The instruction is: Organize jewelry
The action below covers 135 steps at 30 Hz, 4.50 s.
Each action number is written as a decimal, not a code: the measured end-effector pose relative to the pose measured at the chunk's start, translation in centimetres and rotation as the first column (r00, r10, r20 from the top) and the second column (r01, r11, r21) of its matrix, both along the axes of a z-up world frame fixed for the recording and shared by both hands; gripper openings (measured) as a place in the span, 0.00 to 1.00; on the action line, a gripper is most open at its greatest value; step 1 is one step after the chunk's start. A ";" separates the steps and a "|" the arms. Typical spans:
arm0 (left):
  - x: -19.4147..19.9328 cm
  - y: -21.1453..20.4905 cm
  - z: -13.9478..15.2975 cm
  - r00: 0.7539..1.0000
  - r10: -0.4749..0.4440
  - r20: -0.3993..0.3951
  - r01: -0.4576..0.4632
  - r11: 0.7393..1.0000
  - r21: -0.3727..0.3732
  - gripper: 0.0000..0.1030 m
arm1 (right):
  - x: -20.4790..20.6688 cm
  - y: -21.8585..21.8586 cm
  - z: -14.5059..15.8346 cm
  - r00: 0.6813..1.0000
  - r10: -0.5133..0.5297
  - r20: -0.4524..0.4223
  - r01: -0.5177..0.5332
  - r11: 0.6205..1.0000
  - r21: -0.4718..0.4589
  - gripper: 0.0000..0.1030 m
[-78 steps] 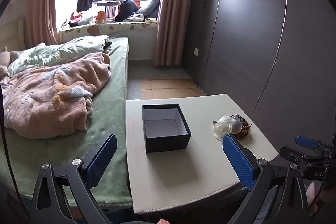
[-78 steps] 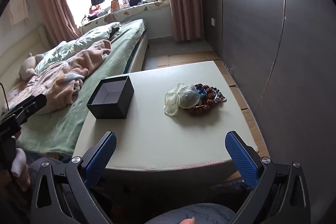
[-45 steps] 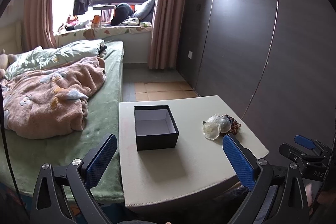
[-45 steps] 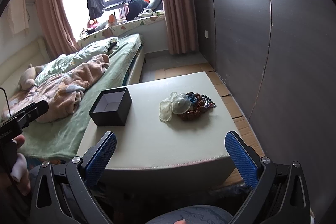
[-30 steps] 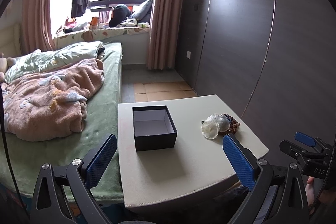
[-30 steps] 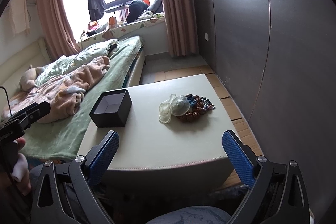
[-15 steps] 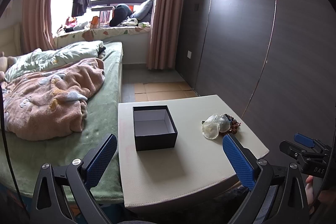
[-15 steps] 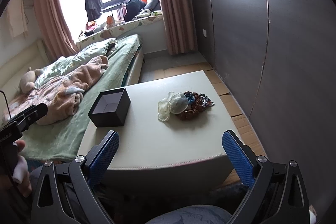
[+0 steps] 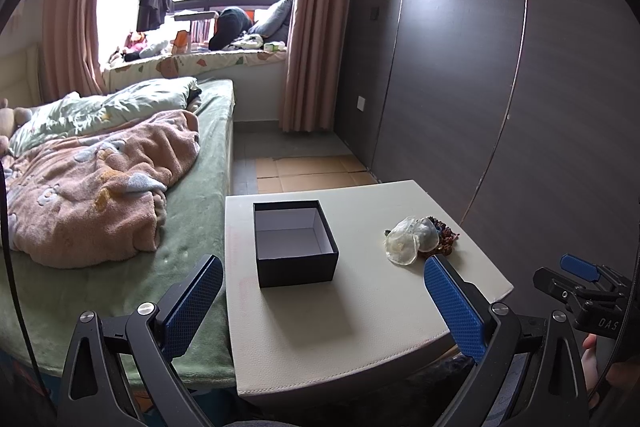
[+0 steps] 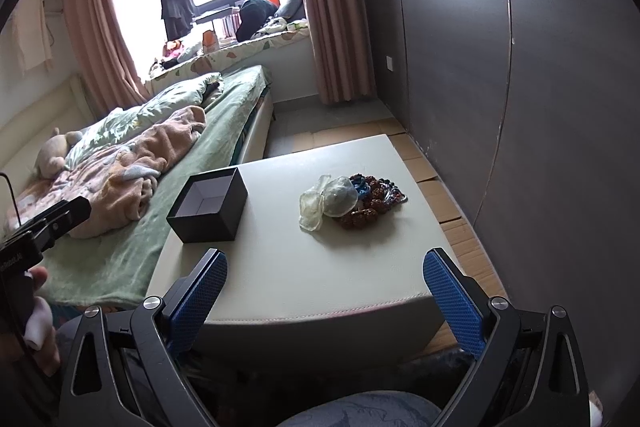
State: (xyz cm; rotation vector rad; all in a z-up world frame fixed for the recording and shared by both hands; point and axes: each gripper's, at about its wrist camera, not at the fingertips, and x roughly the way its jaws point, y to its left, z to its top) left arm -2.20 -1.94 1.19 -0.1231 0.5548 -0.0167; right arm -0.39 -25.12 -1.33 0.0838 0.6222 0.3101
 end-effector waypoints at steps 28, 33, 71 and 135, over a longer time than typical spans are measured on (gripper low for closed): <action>7.9 -2.0 2.8 0.977 -0.204 -0.054 0.202 0.978 -0.042 0.98 | 7.1 -3.2 2.0 0.991 -0.049 -0.126 0.074 0.976 0.204 0.97; 11.7 -3.8 1.8 0.958 -0.270 -0.098 0.265 0.962 -0.061 0.98 | 10.5 -4.1 0.7 0.978 -0.061 -0.198 0.117 0.952 0.283 0.97; 27.9 -11.0 -11.2 0.787 -0.438 -0.435 0.373 0.899 -0.231 0.00 | 22.8 -4.9 -11.7 0.826 -0.014 -0.564 0.323 0.831 0.452 0.84; 22.7 8.3 -4.3 0.913 -0.191 -0.360 0.084 0.953 -0.292 0.49 | 22.0 13.3 -2.4 0.918 0.330 -0.220 -0.195 0.858 0.475 0.20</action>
